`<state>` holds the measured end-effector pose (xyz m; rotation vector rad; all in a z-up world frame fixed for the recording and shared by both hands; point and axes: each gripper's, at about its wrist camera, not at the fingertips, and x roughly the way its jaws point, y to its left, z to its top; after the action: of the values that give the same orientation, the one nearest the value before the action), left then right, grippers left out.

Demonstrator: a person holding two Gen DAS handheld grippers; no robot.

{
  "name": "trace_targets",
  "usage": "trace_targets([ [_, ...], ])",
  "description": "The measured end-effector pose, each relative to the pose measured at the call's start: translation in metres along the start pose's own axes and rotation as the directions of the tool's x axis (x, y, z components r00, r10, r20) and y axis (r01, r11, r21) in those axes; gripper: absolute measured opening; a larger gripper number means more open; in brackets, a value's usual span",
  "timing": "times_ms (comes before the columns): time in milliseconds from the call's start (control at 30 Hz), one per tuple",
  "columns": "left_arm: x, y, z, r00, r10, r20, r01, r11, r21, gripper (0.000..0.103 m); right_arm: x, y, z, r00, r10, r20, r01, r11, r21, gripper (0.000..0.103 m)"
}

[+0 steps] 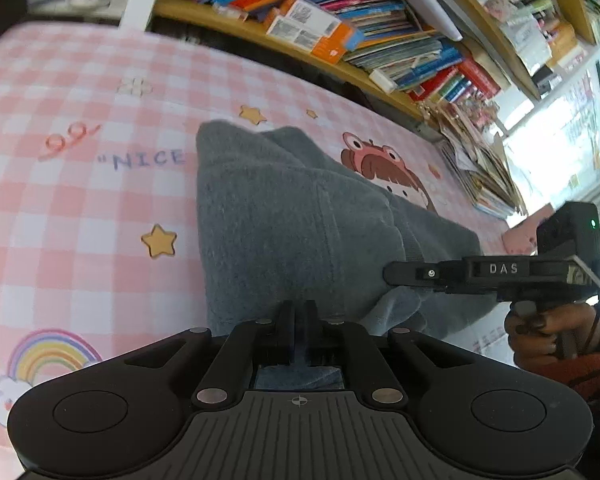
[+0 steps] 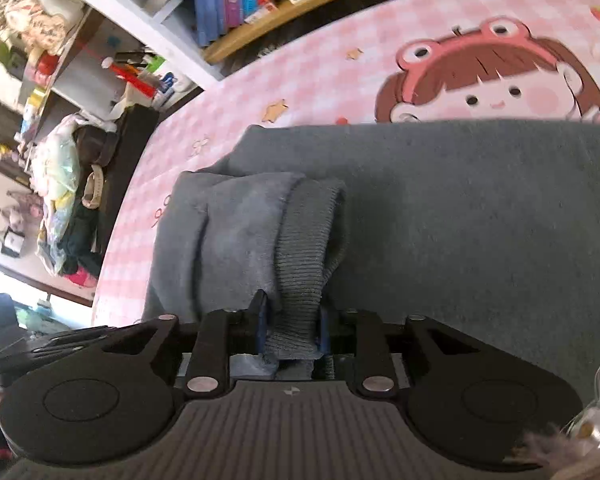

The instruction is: Fold clothes

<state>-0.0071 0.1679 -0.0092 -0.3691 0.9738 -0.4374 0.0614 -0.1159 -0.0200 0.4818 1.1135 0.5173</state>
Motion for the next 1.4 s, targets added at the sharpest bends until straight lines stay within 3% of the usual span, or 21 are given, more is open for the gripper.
trace_targets([
  [67,-0.01,-0.006,0.0,0.999,0.013,0.044,-0.014,0.999,0.03,0.005,-0.005,-0.002,0.001,1.0,0.005,0.005,-0.005,1.0,0.009,0.037],
  [167,-0.027,-0.01,-0.001,0.994,-0.005,0.11,-0.001,0.999,0.046,0.005,-0.012,-0.007,0.0,0.999,0.037,0.003,-0.037,0.998,0.048,0.038],
  [267,-0.023,-0.005,-0.001,0.996,-0.023,0.082,0.021,1.0,0.018,0.005,-0.01,-0.015,-0.003,0.998,0.051,-0.036,-0.048,0.994,0.101,0.041],
  [333,-0.01,0.0,-0.001,1.0,-0.011,0.02,0.011,1.0,-0.012,0.005,-0.006,-0.014,-0.002,0.998,0.042,-0.052,-0.037,0.994,0.106,0.041],
  [467,-0.002,0.004,-0.003,1.0,-0.006,-0.006,0.006,1.0,-0.028,0.005,-0.01,0.0,-0.002,0.999,0.024,-0.029,-0.023,1.0,0.021,0.028],
  [533,-0.001,0.003,-0.003,1.0,-0.001,-0.009,0.001,1.0,-0.017,0.005,-0.02,0.005,-0.002,0.998,0.054,0.03,-0.054,0.999,-0.004,0.011],
  [633,0.001,0.004,-0.003,1.0,-0.007,-0.016,0.006,1.0,-0.017,0.005,-0.022,-0.001,-0.001,0.999,0.02,0.041,-0.021,0.999,0.024,0.01],
  [733,0.003,0.004,-0.004,1.0,-0.006,-0.026,0.005,1.0,-0.015,0.005,-0.01,-0.012,-0.004,1.0,-0.007,-0.02,0.009,0.998,0.067,0.014],
  [900,-0.004,-0.002,-0.003,1.0,0.018,0.002,-0.018,1.0,0.021,0.007,-0.02,-0.008,-0.006,1.0,-0.018,0.007,0.018,0.999,0.038,0.027],
  [967,-0.012,-0.01,-0.004,0.999,0.033,0.042,-0.036,0.998,0.055,0.014,-0.026,-0.002,-0.007,0.999,-0.022,0.027,0.022,1.0,0.007,0.031],
  [1033,-0.02,-0.016,-0.004,0.995,0.043,0.086,-0.05,0.995,0.083,0.03,-0.033,0.003,-0.008,0.998,-0.029,0.052,0.031,0.999,-0.024,0.036],
  [1133,-0.027,-0.023,-0.003,0.99,0.047,0.132,-0.061,0.992,0.108,0.033,-0.042,0.009,-0.009,0.995,-0.048,0.086,0.053,0.997,-0.053,0.041],
  [1267,-0.028,-0.027,-0.004,0.989,0.058,0.138,-0.076,0.989,0.127,0.036,-0.053,0.011,-0.013,0.988,-0.084,0.131,0.094,0.993,-0.072,0.048],
  [1333,-0.028,-0.029,-0.005,0.988,0.067,0.139,-0.086,0.987,0.135,0.048,-0.059,0.012,-0.015,0.982,-0.108,0.157,0.122,0.989,-0.079,0.051],
  [1400,-0.03,-0.033,-0.007,0.986,0.075,0.151,-0.098,0.984,0.15,0.05,-0.065,0.012,-0.018,0.975,-0.13,0.18,0.147,0.986,-0.084,0.055],
])
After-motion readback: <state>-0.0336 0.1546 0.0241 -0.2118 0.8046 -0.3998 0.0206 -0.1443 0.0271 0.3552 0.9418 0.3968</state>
